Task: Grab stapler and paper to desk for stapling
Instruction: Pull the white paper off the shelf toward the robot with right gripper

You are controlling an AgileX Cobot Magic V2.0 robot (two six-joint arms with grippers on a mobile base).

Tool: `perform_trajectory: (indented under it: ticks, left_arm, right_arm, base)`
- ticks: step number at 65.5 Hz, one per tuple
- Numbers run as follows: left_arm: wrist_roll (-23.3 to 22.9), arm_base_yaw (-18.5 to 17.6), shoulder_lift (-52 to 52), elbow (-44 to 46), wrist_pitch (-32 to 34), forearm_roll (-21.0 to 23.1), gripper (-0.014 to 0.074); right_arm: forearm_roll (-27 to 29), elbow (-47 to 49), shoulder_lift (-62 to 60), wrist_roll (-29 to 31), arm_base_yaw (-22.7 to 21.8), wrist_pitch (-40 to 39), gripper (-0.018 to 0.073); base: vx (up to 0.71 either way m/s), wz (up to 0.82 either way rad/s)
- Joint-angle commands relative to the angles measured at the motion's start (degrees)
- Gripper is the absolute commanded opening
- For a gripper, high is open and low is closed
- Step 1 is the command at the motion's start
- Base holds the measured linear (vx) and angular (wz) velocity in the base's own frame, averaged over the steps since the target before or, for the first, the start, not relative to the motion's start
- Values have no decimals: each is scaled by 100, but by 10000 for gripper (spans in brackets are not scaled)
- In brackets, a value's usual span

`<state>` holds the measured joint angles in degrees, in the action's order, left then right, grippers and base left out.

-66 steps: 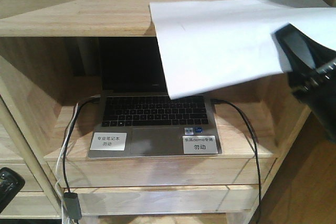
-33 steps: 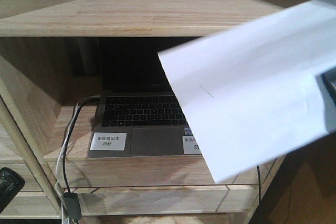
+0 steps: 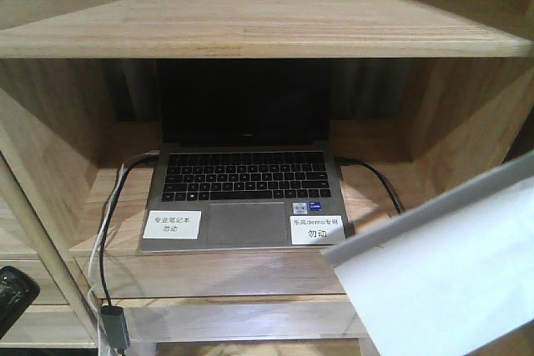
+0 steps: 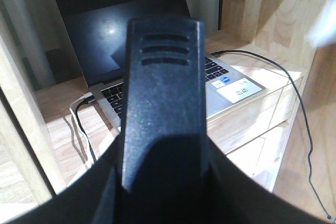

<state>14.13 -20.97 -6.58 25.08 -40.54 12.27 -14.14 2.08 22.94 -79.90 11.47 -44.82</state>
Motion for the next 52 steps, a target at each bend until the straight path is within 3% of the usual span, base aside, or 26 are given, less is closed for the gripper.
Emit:
perform_trajectory:
  ticks: [1, 15, 52]
  left_arm:
    - [-19, -30, -62, 172, 644, 108, -7]
    - [-19, -30, -62, 172, 644, 108, -7]
    - [-19, -30, -62, 172, 644, 108, -7]
  right_arm:
    - [149, 56, -45, 13, 4, -252, -9]
    - [404, -262, -45, 83, 4, -233, -9]
    - [388, -374, -45, 214, 4, -173, -9]
  base:
    - [0, 0]
    - [0, 0]
    - [0, 0]
